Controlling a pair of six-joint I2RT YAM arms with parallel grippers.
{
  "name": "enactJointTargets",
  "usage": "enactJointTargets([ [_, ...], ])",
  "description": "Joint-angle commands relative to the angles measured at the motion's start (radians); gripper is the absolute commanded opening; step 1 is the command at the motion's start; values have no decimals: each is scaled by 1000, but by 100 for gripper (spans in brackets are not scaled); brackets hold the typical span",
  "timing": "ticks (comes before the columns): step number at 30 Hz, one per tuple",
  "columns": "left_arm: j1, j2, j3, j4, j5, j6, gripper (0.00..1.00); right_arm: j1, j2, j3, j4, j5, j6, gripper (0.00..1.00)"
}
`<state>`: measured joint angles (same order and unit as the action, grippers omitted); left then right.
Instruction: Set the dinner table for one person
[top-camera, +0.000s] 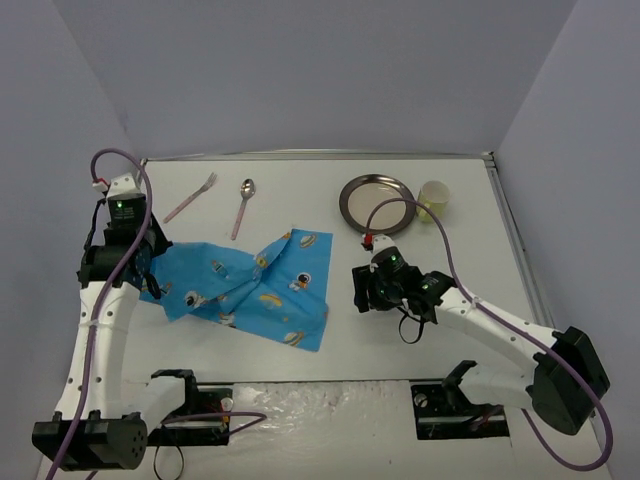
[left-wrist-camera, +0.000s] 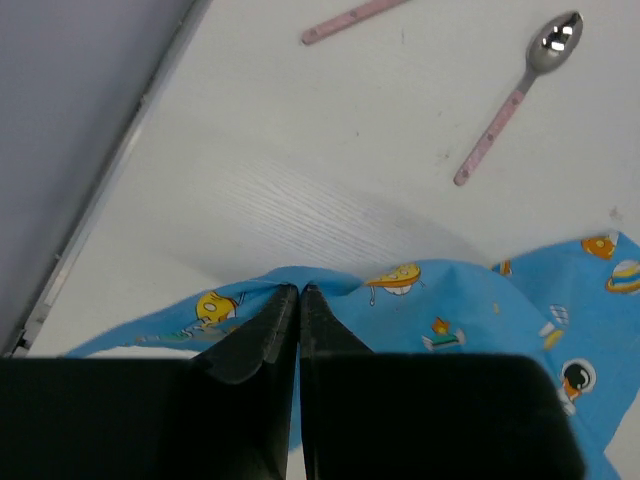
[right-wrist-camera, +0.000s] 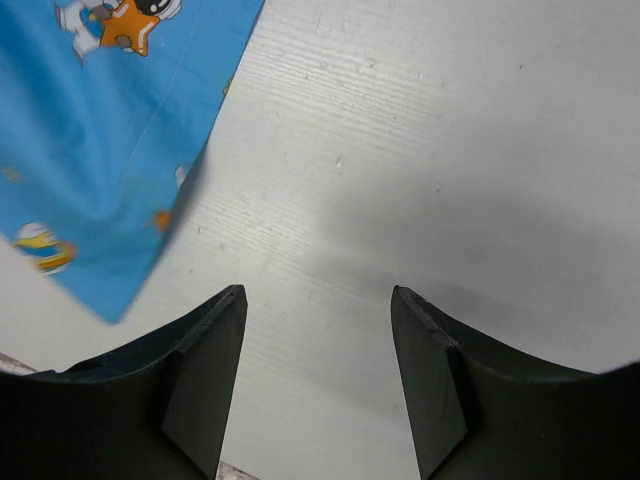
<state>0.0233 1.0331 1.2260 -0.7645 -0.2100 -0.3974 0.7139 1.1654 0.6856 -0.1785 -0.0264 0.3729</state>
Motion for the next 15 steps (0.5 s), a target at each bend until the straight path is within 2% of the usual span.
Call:
enactJointTargets([
  [1,3,-80,-68,19,133,17,0,-2,71,89,56,-4,-40,56],
  [4,4,-104,-98,3,139,14,0,-2,144,128,112,-17,-73,55],
  [8,3,-131,-140,-10,130,13,0,-2,325,247,230,-36,-122,54],
  [15,5,-155,-146,-35,143,-1,0,-10,651,479,261,17,-245,60],
])
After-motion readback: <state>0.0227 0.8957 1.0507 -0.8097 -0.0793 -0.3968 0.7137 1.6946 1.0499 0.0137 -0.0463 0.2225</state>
